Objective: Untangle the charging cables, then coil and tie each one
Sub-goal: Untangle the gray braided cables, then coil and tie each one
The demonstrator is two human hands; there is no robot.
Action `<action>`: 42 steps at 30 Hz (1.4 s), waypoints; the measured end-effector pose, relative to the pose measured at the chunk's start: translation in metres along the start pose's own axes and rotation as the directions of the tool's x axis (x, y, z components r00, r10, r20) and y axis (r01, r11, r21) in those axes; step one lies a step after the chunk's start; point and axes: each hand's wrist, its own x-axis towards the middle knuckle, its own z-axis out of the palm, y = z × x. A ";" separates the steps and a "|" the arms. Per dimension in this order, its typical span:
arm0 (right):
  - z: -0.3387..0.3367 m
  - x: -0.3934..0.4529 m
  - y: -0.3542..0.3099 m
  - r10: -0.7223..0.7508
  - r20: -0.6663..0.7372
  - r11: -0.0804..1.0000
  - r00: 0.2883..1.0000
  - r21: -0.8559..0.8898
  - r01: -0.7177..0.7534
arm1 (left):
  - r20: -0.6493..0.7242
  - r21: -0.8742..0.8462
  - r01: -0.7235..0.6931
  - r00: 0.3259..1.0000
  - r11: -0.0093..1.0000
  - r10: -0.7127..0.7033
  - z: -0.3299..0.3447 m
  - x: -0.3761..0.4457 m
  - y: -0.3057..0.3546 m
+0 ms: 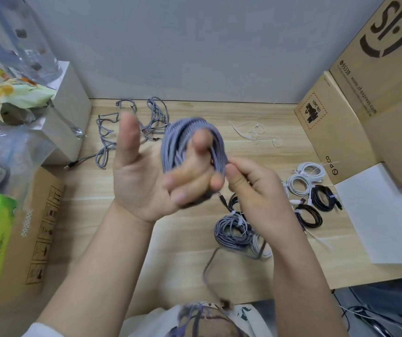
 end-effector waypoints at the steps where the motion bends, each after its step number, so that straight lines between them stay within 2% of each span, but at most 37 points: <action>1: 0.003 -0.002 0.001 0.025 0.048 0.998 0.999 -0.057 -0.023 | -0.078 -0.035 -0.092 0.993 0.995 0.089 0.002 0.002 0.003; 2: 0.005 -0.004 0.003 0.050 0.091 0.994 0.995 -0.105 -0.040 | -0.165 -0.019 -0.183 0.970 0.983 0.177 0.002 0.003 0.006; 4: 0.008 -0.007 0.002 0.094 0.134 0.988 0.987 -0.132 -0.076 | -0.331 0.173 -0.255 0.895 0.951 0.300 0.002 0.006 0.010; 7: 0.006 -0.008 -0.003 0.092 0.098 0.986 0.991 -0.151 -0.076 | -0.539 0.514 -0.093 0.738 0.853 0.406 -0.003 0.009 0.005; 9: 0.005 -0.008 -0.005 0.086 0.085 0.985 0.993 -0.160 -0.071 | -0.595 0.624 0.006 0.652 0.782 0.470 -0.009 0.010 -0.002; 11: 0.005 -0.009 -0.006 0.080 0.093 0.986 0.992 -0.157 -0.065 | -0.625 0.675 0.089 0.596 0.732 0.504 -0.013 0.008 -0.005; 13: 0.006 -0.011 -0.006 0.047 0.094 0.982 0.994 -0.185 -0.029 | -0.656 0.697 0.224 0.583 0.681 0.480 -0.016 0.006 -0.007; 15: 0.007 -0.011 -0.005 0.021 0.064 0.978 0.998 -0.208 -0.007 | -0.674 0.720 0.403 0.602 0.565 0.428 -0.017 0.003 -0.010; 17: 0.007 -0.011 -0.004 0.003 0.030 0.978 1.000 -0.208 0.003 | -0.681 0.727 0.523 0.633 0.446 0.368 -0.015 0.001 -0.013; 23: 0.006 -0.011 -0.009 0.025 0.030 0.992 0.999 -0.128 -0.021 | -0.757 0.649 0.713 0.641 0.266 0.128 0.001 0.002 -0.009; 25: 0.004 -0.011 -0.012 0.030 0.052 0.999 0.998 -0.036 -0.028 | -0.765 0.633 0.749 0.644 0.197 0.010 0.001 -0.002 -0.008; 26: 0.002 -0.010 -0.012 0.025 0.036 1.000 0.999 0.011 -0.025 | -0.764 0.621 0.760 0.642 0.194 -0.071 -0.001 -0.005 -0.007; 27: -0.001 -0.010 -0.011 0.012 0.002 0.999 1.000 0.036 -0.012 | -0.746 0.610 0.761 0.646 0.222 -0.164 -0.004 -0.008 -0.005; 28: -0.003 -0.009 -0.009 -0.013 -0.029 0.999 0.999 0.039 0.015 | -0.704 0.597 0.746 0.663 0.294 -0.254 -0.008 -0.012 -0.004; 31: -0.005 -0.007 -0.006 -0.092 -0.088 0.993 0.992 0.070 0.099 | -0.484 0.515 0.621 0.780 0.591 -0.398 -0.017 -0.016 0.003; 36: 0.001 -0.006 -0.005 -0.116 -0.226 0.983 0.967 0.111 0.144 | -0.295 0.378 0.524 0.850 0.763 -0.437 -0.023 -0.014 0.008; 39: -0.006 -0.003 0.001 -0.082 -0.343 0.985 0.936 0.118 0.129 | -0.118 0.193 0.441 0.897 0.877 -0.425 -0.021 -0.016 0.009; 42: -0.009 -0.001 0.003 -0.065 -0.313 0.991 0.948 0.092 0.098 | -0.020 0.043 0.341 0.940 0.939 -0.341 -0.019 -0.015 0.008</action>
